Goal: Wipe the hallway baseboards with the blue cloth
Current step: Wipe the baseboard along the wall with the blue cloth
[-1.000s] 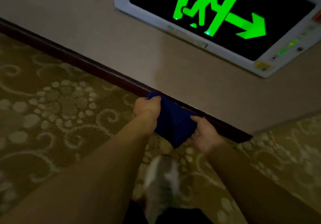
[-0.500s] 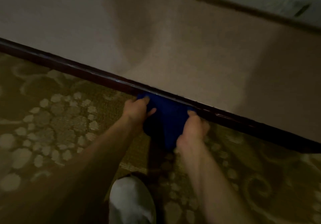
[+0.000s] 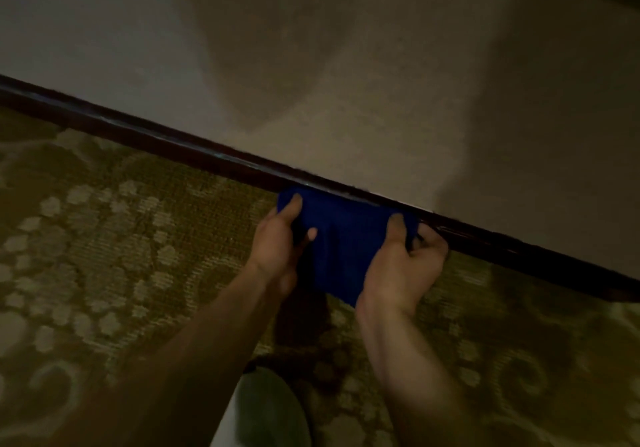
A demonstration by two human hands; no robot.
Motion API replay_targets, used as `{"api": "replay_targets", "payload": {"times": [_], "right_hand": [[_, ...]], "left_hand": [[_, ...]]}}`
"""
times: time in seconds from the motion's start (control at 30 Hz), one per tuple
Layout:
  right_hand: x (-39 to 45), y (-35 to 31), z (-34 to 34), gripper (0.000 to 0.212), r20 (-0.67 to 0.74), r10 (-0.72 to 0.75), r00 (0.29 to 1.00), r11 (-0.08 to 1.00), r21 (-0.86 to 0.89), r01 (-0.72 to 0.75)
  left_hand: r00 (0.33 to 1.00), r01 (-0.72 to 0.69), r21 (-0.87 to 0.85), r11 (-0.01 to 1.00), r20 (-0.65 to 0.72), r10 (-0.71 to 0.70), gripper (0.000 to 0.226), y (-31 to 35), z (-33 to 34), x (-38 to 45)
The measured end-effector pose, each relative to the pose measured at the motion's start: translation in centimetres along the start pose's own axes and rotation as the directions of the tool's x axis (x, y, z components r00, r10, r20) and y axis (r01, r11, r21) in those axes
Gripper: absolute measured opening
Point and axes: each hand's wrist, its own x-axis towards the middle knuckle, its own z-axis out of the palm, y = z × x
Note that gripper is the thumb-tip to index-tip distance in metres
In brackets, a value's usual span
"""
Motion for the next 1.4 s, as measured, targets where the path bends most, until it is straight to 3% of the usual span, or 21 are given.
{"api": "replay_targets", "payload": {"times": [0.1,0.2,0.3,0.37,0.47,0.53,0.6,0.73,0.83,0.97,1.03,1.13,1.2,1.33,1.4], "right_hand": [[0.2,-0.1,0.8,0.028,-0.044,-0.073,0.996,0.997,0.008,0.073],[-1.4,0.6,3.2,0.013,0.024,-0.148,0.989,0.989,-0.014,0.149],[-2.6,0.9,4.4,0.009,0.122,-0.218,0.968,0.969,-0.089,0.229],[-2.1,0.7,3.7,0.008,0.190,-0.177,0.966,0.974,-0.109,0.200],[-0.1,0.5,1.8,0.016,0.056,-0.117,0.991,0.992,-0.048,0.120],[0.1,0.7,1.6,0.020,-0.051,-0.166,0.985,0.985,-0.051,0.163],[-1.3,0.9,3.5,0.013,0.020,-0.241,0.970,0.963,-0.115,0.242],[-3.9,1.1,7.2,0.013,0.312,-0.273,0.910,0.907,-0.232,0.351],[-3.3,1.0,6.2,0.011,0.313,-0.206,0.927,0.939,-0.203,0.277],[-2.2,0.7,4.7,0.009,0.081,-0.190,0.978,0.973,-0.117,0.199],[-3.5,0.7,6.3,0.010,0.094,-0.188,0.978,0.967,-0.158,0.201],[-6.5,0.5,9.7,0.012,0.323,-0.088,0.942,0.966,-0.202,0.160],[-7.4,0.3,10.9,0.015,0.409,0.027,0.912,0.983,-0.175,0.049],[-6.9,0.4,8.5,0.012,0.414,0.178,0.893,0.984,-0.077,-0.161],[-6.9,0.5,6.9,0.016,0.384,0.197,0.902,0.978,-0.018,-0.206]], "left_hand": [[0.999,0.006,0.013,1.000,0.032,-0.007,0.039,0.1,0.1,-0.1],[1.000,0.021,-0.026,0.999,-0.011,-0.022,0.043,0.1,-0.5,0.1],[0.978,-0.063,-0.134,0.989,-0.206,0.035,0.053,-0.3,0.3,-0.1],[0.943,-0.134,-0.095,0.986,-0.319,0.097,0.045,-0.5,1.0,-0.2],[0.952,-0.132,-0.034,0.991,-0.282,0.117,0.037,-0.7,1.5,-0.4],[0.977,-0.075,-0.030,0.997,-0.203,0.068,0.042,-0.8,1.0,-0.7],[0.984,-0.052,-0.041,0.998,-0.175,0.044,0.046,0.2,-0.2,-0.9],[0.971,-0.045,-0.203,0.978,-0.240,-0.006,0.087,0.3,-3.6,0.8],[0.968,-0.053,-0.170,0.984,-0.252,0.009,0.065,1.2,-2.9,-0.7],[0.976,-0.064,-0.040,0.997,-0.212,0.054,0.023,2.5,-1.2,-2.6],[0.957,-0.099,-0.017,0.995,-0.276,0.090,0.027,3.6,-2.0,-3.4],[0.863,-0.219,-0.050,0.975,-0.475,0.170,0.041,6.7,-4.3,-4.4],[0.821,-0.267,0.002,0.964,-0.524,0.228,0.041,9.0,-5.9,-4.1],[0.910,-0.204,0.123,0.971,-0.342,0.235,0.030,12.3,-6.0,-2.6],[0.903,-0.195,0.170,0.966,-0.353,0.244,0.032,12.1,-4.6,-1.8]]}}
